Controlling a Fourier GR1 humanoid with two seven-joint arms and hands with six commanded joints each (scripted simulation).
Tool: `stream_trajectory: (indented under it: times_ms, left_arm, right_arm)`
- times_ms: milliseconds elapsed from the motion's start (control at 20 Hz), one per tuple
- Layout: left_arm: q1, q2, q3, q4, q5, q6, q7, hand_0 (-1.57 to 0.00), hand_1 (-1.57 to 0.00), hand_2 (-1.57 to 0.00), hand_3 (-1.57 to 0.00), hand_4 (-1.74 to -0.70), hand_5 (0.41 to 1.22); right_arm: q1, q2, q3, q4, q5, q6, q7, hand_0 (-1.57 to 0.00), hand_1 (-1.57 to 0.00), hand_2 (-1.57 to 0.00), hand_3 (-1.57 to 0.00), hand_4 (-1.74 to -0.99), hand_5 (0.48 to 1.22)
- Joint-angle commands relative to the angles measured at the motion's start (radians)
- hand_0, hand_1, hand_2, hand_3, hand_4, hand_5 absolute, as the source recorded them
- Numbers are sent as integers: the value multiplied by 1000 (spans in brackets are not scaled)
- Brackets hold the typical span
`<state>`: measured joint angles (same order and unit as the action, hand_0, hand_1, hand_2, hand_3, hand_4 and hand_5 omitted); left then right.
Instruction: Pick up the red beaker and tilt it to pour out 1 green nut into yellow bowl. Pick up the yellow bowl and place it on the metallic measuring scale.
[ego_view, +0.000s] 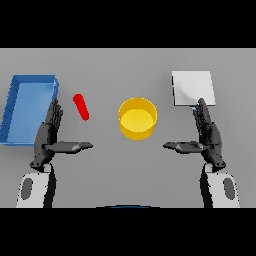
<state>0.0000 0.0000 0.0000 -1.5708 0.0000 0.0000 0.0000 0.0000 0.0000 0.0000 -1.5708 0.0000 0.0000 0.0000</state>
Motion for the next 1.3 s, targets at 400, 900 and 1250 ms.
stream_trajectory:
  times_ms: [400,900,1250]
  left_arm:
    - [97,60,-75,-124,-87,-25,-14,1,1,1,1,-1212,650]
    - [7,61,-92,-26,-119,-43,53,1,1,1,1,-1331,713]
    - [-162,65,-44,188,-142,-20,43,1,1,1,1,-1369,733]
  right_arm:
    - [74,-73,91,-82,207,-43,-117,1,1,1,1,-1239,679]
    - [90,-72,112,-130,201,-16,-91,1,1,1,1,-1280,679]
    - [103,-71,101,-137,179,-9,-98,1,1,1,1,-1329,685]
